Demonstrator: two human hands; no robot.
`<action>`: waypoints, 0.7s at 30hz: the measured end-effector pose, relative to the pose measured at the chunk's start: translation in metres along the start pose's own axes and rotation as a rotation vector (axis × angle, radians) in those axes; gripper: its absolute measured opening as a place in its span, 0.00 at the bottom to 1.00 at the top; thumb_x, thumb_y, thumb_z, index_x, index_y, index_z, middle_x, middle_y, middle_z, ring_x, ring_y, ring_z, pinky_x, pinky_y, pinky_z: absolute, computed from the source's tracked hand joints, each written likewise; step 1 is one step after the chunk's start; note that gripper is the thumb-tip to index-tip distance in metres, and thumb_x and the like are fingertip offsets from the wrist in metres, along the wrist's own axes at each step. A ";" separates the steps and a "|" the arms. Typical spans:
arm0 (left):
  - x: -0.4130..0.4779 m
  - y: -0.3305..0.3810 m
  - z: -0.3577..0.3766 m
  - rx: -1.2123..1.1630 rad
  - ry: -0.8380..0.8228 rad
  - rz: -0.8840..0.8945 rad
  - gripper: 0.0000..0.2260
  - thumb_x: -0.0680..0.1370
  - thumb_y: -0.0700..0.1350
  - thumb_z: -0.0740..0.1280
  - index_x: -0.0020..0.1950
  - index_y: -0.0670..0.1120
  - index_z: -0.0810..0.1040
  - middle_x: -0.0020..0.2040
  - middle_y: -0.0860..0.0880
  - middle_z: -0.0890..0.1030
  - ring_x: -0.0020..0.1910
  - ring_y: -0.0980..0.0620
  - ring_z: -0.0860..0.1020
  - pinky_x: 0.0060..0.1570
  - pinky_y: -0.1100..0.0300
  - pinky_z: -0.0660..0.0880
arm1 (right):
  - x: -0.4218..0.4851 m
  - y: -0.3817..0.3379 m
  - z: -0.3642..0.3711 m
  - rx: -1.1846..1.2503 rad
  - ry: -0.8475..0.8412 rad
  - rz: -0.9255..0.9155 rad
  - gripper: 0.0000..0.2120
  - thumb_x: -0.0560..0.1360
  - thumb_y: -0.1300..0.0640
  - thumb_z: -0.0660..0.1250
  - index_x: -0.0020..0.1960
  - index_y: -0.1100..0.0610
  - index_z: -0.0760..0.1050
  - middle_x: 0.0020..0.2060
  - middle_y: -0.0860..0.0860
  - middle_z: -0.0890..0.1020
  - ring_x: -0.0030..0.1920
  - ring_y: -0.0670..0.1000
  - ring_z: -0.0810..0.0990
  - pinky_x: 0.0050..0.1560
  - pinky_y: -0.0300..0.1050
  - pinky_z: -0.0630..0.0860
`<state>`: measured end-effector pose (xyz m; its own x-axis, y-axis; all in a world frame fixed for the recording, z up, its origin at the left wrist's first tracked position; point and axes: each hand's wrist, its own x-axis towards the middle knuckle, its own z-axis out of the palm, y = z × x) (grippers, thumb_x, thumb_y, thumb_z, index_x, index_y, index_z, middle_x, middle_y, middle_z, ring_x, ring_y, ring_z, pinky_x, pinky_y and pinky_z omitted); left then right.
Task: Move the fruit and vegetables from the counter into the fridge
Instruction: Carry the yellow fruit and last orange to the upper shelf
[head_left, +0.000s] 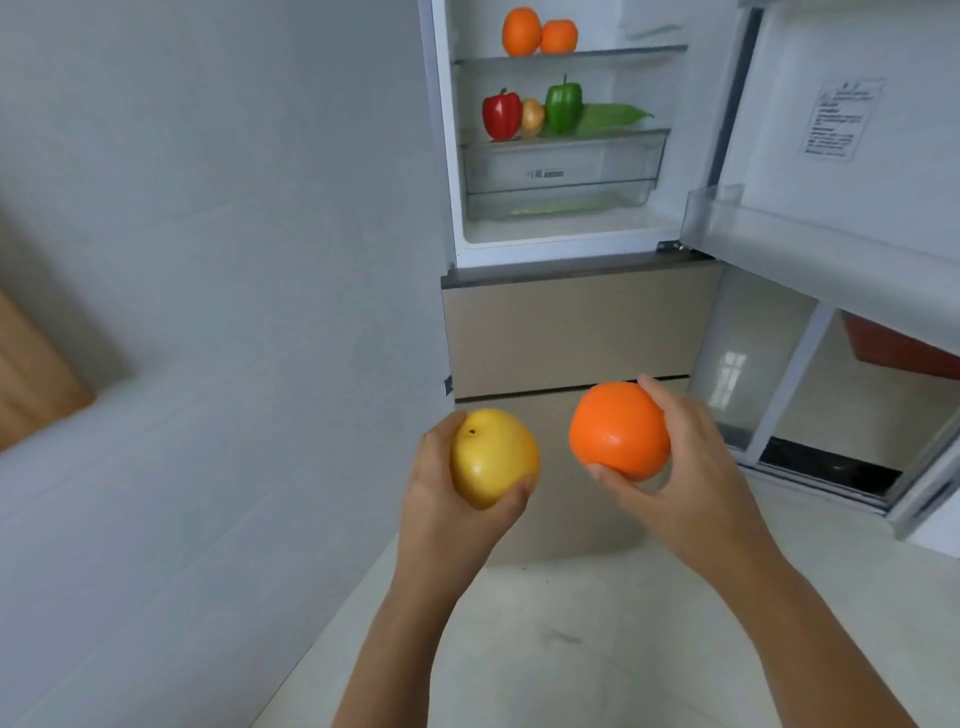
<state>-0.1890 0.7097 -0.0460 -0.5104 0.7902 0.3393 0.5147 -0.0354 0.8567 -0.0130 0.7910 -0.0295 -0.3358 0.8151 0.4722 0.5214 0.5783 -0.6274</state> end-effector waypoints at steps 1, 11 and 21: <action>0.010 -0.001 0.007 -0.012 -0.022 0.005 0.30 0.66 0.46 0.76 0.62 0.58 0.65 0.55 0.64 0.69 0.50 0.62 0.70 0.43 0.75 0.66 | 0.009 0.003 0.000 -0.015 0.005 0.003 0.39 0.66 0.50 0.74 0.71 0.49 0.58 0.66 0.51 0.65 0.59 0.50 0.68 0.49 0.43 0.65; 0.122 0.001 0.086 -0.029 -0.091 0.060 0.33 0.66 0.48 0.76 0.67 0.54 0.65 0.56 0.61 0.69 0.50 0.61 0.71 0.40 0.76 0.69 | 0.120 0.068 0.002 -0.004 0.062 -0.002 0.38 0.65 0.51 0.74 0.70 0.50 0.59 0.65 0.53 0.66 0.59 0.53 0.69 0.50 0.45 0.67; 0.248 0.024 0.146 -0.047 0.004 0.082 0.31 0.65 0.49 0.76 0.63 0.55 0.65 0.52 0.66 0.68 0.49 0.72 0.69 0.38 0.80 0.67 | 0.261 0.118 0.004 0.135 0.083 -0.087 0.39 0.65 0.51 0.75 0.70 0.51 0.59 0.65 0.51 0.66 0.56 0.44 0.66 0.52 0.40 0.64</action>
<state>-0.2027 0.9938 0.0021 -0.4704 0.7810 0.4109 0.5222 -0.1289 0.8430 -0.0427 1.0720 0.0174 -0.3064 0.7595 0.5738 0.3815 0.6503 -0.6569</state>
